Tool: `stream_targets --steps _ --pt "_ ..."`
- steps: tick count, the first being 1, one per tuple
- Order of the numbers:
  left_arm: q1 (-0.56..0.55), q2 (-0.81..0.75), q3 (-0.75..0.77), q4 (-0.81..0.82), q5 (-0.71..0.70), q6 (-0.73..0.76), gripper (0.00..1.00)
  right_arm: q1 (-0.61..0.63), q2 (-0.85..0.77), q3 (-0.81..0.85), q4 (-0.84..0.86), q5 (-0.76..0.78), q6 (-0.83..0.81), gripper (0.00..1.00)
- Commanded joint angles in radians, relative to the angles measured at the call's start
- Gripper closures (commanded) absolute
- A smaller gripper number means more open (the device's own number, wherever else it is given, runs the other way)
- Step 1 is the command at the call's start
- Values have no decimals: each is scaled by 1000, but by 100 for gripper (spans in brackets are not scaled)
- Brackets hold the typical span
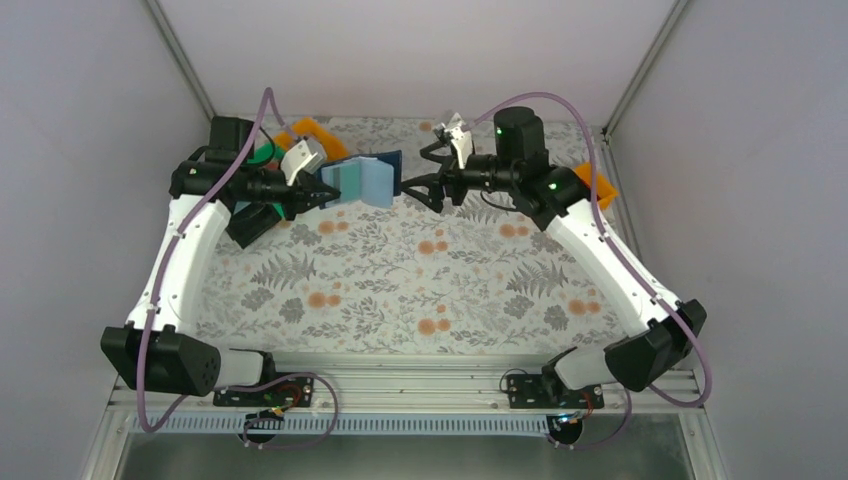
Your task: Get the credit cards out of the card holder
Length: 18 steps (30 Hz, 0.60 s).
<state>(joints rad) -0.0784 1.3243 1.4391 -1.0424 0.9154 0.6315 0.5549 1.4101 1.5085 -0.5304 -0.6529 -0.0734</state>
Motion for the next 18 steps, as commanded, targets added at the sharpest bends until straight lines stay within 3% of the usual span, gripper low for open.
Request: stream_targets --steps 1,5,10,12,15,17,18 --pt "-18 -4 43 -12 31 14 98 24 18 -16 137 -51 56 1" --pt "-25 -11 51 -45 81 41 98 33 82 -12 202 -41 73 1" --pt "-28 -14 38 -55 125 49 98 55 167 51 168 -112 39 1" --pt "-28 -11 38 -69 161 69 98 59 173 43 162 -153 17 7" --pt "-27 0 50 -98 183 92 98 61 149 -6 184 -246 -7 54" --pt "-27 0 60 -117 174 108 98 60 130 -32 204 -266 -12 92" --pt "-28 -1 65 -128 174 122 97 59 125 -38 204 -264 -12 95"
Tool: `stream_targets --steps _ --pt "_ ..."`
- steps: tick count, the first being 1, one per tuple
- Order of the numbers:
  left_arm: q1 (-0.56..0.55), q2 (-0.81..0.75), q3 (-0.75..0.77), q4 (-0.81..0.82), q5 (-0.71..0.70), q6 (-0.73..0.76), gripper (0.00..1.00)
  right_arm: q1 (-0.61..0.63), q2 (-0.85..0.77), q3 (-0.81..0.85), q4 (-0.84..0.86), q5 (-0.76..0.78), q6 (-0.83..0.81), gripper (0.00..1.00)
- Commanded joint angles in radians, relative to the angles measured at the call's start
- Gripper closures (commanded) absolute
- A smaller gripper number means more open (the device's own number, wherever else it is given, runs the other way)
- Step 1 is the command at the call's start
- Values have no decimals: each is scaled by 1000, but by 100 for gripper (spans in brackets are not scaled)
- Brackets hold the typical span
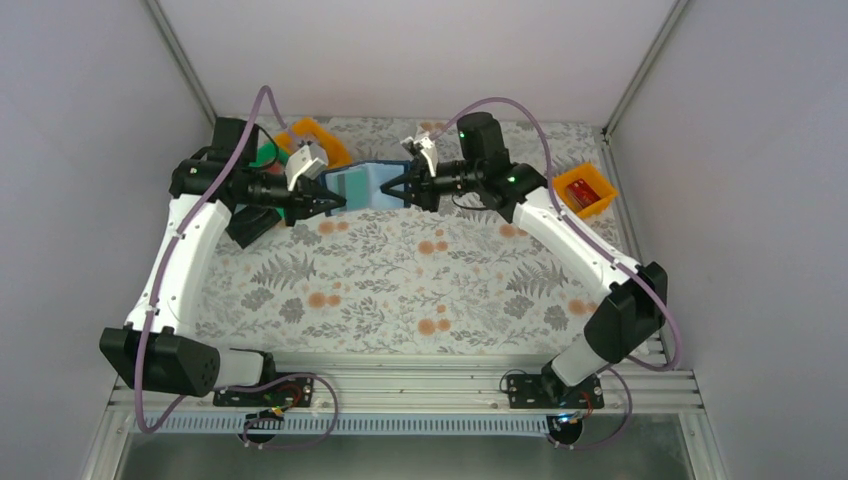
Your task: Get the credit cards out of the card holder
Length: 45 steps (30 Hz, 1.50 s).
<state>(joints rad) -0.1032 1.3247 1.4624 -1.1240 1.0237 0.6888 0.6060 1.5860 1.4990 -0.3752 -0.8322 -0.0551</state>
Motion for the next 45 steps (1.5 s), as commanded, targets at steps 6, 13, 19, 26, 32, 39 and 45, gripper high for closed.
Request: stream_targets --steps 6,13,19,26,32,39,45 --pt "-2 -40 53 -96 72 141 68 6 -42 11 -9 -118 -66 96" --pt "3 -52 72 -193 60 262 68 6 -43 43 -45 -119 -84 96" --pt "8 -53 62 -172 39 260 80 6 -33 64 -80 -138 -94 96" --pt "8 -55 66 -170 41 271 92 6 -24 83 -109 -163 -112 96" --pt "11 -53 95 -234 33 355 90 5 -37 80 -147 -145 -152 96" --pt "10 -46 102 -196 23 311 81 5 -40 82 -164 -170 -158 96" --pt "13 -49 122 -232 -1 356 81 5 -41 78 -178 -172 -174 96"
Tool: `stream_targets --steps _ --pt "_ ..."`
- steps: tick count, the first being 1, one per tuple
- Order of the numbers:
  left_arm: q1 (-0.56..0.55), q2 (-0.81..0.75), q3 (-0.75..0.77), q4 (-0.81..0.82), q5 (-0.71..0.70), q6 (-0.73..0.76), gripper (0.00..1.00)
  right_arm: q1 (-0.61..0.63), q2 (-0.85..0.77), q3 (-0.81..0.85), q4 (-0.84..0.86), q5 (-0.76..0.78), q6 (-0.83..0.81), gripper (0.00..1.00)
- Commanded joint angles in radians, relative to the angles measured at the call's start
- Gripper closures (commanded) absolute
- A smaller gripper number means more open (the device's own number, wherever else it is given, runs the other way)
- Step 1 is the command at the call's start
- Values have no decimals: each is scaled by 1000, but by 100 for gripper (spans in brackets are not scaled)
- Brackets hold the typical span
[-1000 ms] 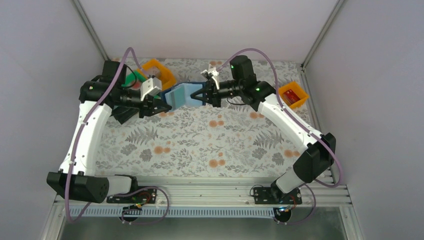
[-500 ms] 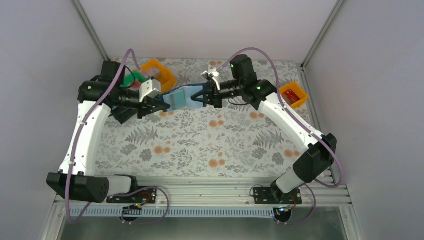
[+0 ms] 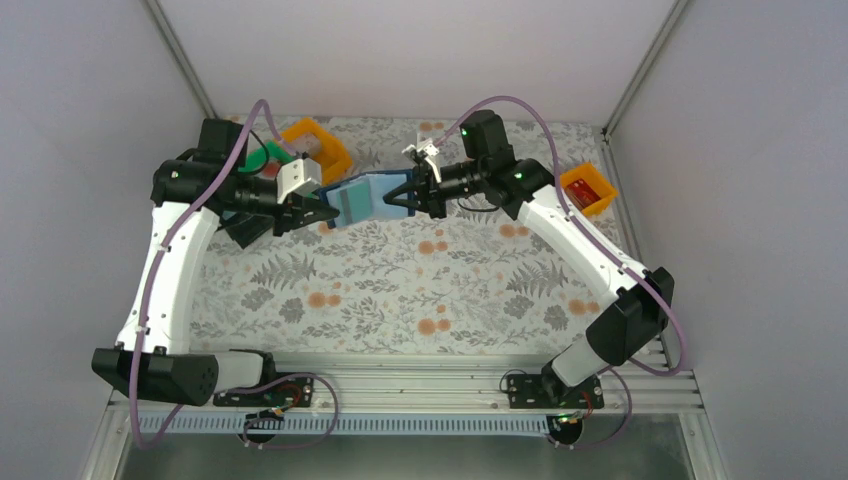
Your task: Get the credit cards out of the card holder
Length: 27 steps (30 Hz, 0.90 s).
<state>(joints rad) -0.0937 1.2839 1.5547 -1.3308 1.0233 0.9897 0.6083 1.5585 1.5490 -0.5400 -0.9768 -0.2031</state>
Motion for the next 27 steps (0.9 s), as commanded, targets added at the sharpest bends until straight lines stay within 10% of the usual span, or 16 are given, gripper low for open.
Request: stream_targets --steps 1,13,27 --pt "3 -11 30 -26 -5 59 82 2 -14 28 -15 -25 -28 96" --pt "3 -11 25 -24 21 62 98 2 -25 27 -51 -44 -50 96" --pt "8 -20 49 -23 -63 66 74 2 -39 26 -75 -38 -67 96"
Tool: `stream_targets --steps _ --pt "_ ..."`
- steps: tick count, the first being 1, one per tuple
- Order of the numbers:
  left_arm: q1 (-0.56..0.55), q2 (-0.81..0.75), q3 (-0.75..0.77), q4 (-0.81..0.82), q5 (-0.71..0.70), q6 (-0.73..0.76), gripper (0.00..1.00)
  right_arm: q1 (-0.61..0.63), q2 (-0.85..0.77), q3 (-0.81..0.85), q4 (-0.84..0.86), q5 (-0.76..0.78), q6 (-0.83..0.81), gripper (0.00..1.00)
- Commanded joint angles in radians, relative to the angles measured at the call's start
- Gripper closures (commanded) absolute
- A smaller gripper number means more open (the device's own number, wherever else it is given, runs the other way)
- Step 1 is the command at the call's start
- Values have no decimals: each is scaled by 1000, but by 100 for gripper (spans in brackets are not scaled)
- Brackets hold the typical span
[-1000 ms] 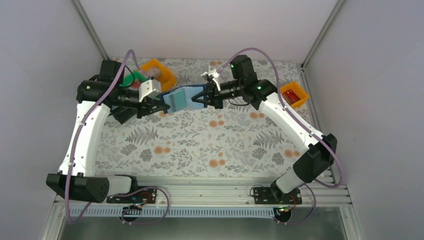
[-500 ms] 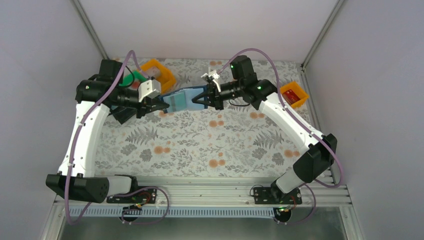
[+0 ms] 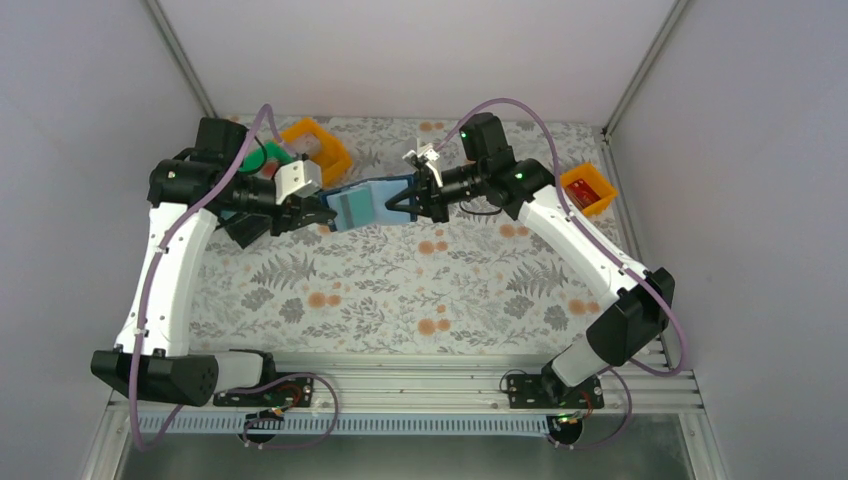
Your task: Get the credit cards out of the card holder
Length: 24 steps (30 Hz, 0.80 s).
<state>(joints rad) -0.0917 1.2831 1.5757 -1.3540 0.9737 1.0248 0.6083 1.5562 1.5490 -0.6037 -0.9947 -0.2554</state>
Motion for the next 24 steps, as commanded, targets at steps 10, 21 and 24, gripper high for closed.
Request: stream_targets --steps 10,21,24 --pt "4 -19 -20 147 13 -124 90 2 -44 25 -8 -37 -4 96" --pt "-20 -18 -86 264 80 -224 89 5 -39 23 -11 -85 -10 95" --pt "-31 -10 -91 292 117 -245 89 6 -35 25 -10 -93 -12 95"
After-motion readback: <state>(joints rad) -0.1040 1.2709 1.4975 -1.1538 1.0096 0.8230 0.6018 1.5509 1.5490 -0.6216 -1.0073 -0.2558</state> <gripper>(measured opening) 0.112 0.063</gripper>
